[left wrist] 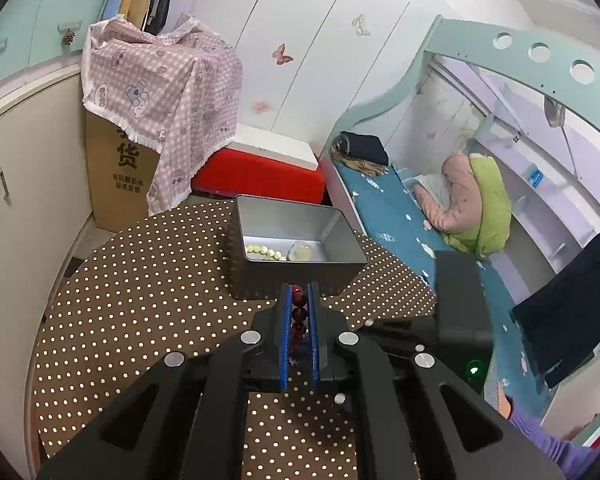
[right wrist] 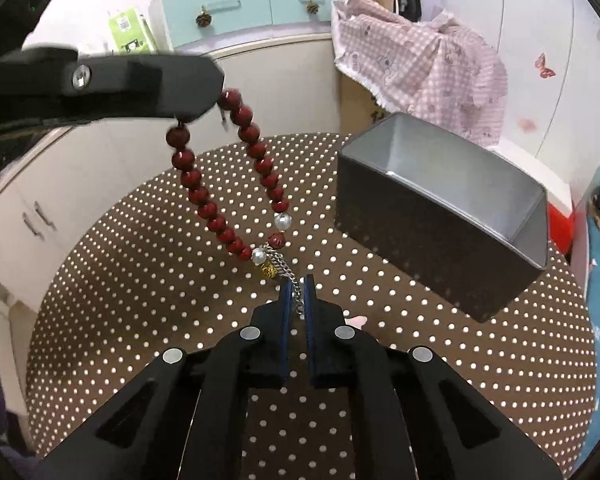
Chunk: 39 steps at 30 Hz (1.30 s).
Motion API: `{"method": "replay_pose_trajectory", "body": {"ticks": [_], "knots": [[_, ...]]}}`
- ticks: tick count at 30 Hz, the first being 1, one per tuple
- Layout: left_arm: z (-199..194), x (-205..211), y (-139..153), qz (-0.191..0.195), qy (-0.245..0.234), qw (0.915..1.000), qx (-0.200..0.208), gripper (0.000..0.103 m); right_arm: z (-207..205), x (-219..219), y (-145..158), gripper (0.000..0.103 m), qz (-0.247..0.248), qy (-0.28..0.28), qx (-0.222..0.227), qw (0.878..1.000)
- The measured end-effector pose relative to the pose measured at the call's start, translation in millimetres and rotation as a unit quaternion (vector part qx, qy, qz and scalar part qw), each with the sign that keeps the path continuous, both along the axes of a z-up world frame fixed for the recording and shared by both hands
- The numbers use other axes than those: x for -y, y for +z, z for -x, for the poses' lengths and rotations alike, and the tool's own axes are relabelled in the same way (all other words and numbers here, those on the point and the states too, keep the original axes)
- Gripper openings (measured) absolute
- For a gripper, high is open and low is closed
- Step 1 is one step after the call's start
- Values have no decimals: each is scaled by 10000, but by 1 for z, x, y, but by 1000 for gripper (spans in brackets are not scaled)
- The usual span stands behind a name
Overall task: Organize jewelry
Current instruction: 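Grasp the bracelet's dangling charm end with the right gripper while the left holds it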
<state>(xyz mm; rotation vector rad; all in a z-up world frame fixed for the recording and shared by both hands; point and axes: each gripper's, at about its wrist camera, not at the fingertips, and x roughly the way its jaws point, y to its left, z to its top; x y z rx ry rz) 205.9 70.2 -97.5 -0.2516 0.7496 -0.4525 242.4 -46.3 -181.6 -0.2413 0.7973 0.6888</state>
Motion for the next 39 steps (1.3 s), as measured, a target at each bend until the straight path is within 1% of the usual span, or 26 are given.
{"method": "replay_pose_trajectory", "body": {"ticks": [2, 3, 6, 7, 8, 14, 15, 16, 17, 18, 20, 22, 24, 26, 28, 29, 30, 33, 35, 37, 38, 39], "knots": [[1, 0, 0, -79, 30, 10000, 14, 6, 3, 1, 8, 6, -23, 25, 38, 10000], [0, -1, -1, -85, 67, 9999, -24, 6, 6, 2, 12, 6, -2, -5, 128, 9999], [0, -4, -5, -58, 96, 9999, -72, 6, 8, 6, 24, 6, -28, -81, 249, 9997], [1, -4, -6, -60, 87, 9999, -83, 6, 9, 9, 30, 3, -64, -87, 272, 9996], [1, -4, -7, -48, 76, 9999, -98, 6, 11, 10, 34, 3, -94, -103, 312, 9994], [2, -2, -9, -29, 30, 9999, -124, 6, 22, 14, 53, 3, -128, -77, 552, 9984], [2, -2, -9, -5, 9, 9999, -123, 6, 24, 13, 52, 3, -88, 63, 456, 9989], [3, -2, -8, 7, 6, 9999, -112, 6, 24, 7, 46, 3, 75, 298, 181, 9994], [3, -2, -7, 5, 6, 9999, -101, 6, 25, 3, 41, 3, 191, 307, 150, 9992], [4, -2, -6, 3, 0, 10000, -87, 6, 27, 0, 36, 7, 314, 303, 232, 9988], [6, -2, -2, 9, -6, 10000, -36, 6, 28, -9, 23, 7, 520, 372, 186, 9978], [7, -2, -1, 7, -17, 10000, -10, 6, 27, -14, 13, 7, 510, 413, 81, 9978], [7, -2, -1, -3, -21, 10000, -16, 6, 25, -21, 3, 7, 630, 378, 51, 9973], [7, -2, 0, 1, -31, 10000, -14, 6, 22, -23, -4, 7, 595, 387, -14, 9975], [7, -1, -1, 1, -24, 10000, -10, 6, 16, -23, -9, 16, 539, 373, -70, 9978], [7, -1, -1, 4, -31, 10000, -14, 6, 14, -24, -10, 38, 536, 341, -69, 9980], [7, -1, -1, -3, -31, 10000, -14, 6, 13, -24, -10, 55, 468, 283, 16, 9985], [7, -2, -2, -19, -34, 10000, -19, 6, 6, -22, -10, 55, 271, 282, -99, 9992], [8, -1, -2, -7, -39, 10000, -23, 6, 3, -25, -12, 48, 281, 314, -108, 9991], [8, -1, -3, -6, -48, 10000, -18, 6, -8, -30, -16, 30, 343, 404, -198, 9984], [7, -2, -3, 1, -50, 10000, -20, 6, -18, -33, -18, 28, 392, 439, -214, 9980], [7, -2, -3, 6, -40, 10000, -16, 6, -18, -35, -20, 23, 422, 474, -223, 9977]]}}
